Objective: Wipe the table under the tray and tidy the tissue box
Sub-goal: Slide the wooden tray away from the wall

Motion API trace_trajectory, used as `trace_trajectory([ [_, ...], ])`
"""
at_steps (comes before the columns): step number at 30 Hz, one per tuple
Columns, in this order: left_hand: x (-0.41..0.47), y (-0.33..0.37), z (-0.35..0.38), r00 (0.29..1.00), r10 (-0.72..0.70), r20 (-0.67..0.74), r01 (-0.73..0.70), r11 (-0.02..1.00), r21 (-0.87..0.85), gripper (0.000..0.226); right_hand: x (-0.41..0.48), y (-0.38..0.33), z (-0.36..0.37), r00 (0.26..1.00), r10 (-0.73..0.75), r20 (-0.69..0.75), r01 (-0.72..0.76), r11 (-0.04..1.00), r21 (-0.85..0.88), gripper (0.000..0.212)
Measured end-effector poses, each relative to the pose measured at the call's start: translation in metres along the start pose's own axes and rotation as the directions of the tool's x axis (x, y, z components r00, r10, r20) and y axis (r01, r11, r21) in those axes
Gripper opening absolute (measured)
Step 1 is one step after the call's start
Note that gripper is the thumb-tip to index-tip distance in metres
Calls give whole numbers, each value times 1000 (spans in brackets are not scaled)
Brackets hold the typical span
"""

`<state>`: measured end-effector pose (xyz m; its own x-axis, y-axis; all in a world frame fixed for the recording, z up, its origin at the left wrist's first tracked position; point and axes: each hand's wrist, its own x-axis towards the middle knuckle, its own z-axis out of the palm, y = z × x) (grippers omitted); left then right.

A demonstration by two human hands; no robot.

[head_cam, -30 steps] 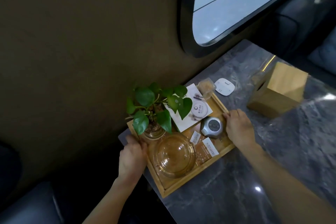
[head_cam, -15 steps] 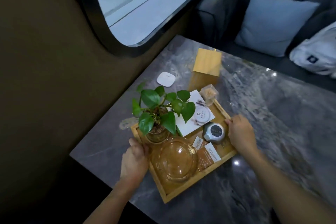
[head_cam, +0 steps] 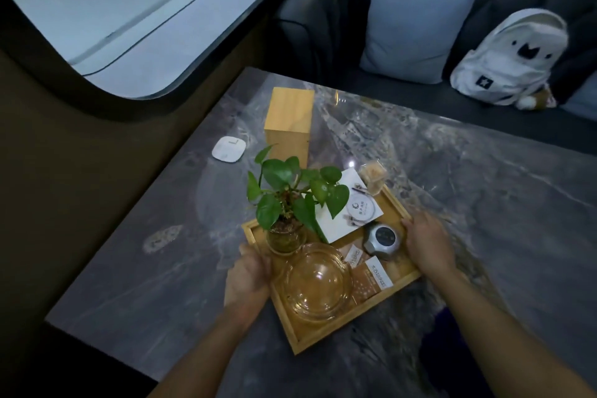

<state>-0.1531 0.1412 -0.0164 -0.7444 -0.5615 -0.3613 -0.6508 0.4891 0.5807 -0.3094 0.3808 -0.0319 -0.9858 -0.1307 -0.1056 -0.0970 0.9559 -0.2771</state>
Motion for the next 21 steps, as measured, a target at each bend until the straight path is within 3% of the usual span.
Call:
trace_trajectory([
  [15, 6, 4, 24, 998, -19, -56, 24, 996, 81, 20, -1, 21, 8, 1000, -6, -2, 6, 1000, 31, 27],
  [21, 7, 1, 20, 997, -7, -80, 21, 984, 178, 30, -10, 23, -3, 1000, 16, 24, -17, 999, 40, 35],
])
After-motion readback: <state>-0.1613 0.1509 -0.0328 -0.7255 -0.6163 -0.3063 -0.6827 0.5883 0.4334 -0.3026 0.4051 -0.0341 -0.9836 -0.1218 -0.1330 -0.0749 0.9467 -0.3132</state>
